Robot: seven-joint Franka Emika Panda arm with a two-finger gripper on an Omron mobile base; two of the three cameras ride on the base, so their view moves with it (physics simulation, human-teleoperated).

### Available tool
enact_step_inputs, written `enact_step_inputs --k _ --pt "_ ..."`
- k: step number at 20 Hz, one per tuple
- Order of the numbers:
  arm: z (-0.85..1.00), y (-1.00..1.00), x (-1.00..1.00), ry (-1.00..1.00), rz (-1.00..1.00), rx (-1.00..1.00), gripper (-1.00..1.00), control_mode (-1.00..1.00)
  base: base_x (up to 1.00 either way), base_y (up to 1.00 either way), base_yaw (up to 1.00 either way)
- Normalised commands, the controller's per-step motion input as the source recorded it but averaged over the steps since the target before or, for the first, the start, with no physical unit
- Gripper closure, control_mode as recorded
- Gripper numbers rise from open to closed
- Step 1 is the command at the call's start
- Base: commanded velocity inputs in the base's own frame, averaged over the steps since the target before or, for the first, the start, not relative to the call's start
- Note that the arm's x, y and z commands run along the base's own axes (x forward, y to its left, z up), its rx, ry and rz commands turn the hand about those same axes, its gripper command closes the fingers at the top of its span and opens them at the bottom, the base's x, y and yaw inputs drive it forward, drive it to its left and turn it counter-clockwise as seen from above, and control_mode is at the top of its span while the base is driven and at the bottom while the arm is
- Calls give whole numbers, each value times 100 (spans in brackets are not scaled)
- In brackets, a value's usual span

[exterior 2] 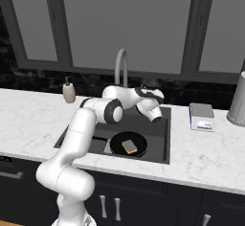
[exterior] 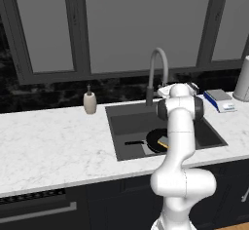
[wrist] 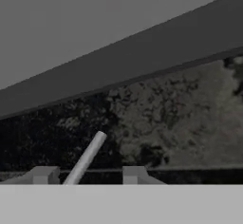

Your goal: Pick the pan and sponge and place them into the sink. Then turn on the water.

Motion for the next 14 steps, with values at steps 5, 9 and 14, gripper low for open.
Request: enact_step_inputs --k 5,9,14 --pt "-76 -100 41 11 -11 1 100 -100 0 0 0" --pt "-69 -98 29 12 -11 0 100 -100 0 0 0" --pt "55 -55 -47 -13 -3 15 100 -100 0 0 0"
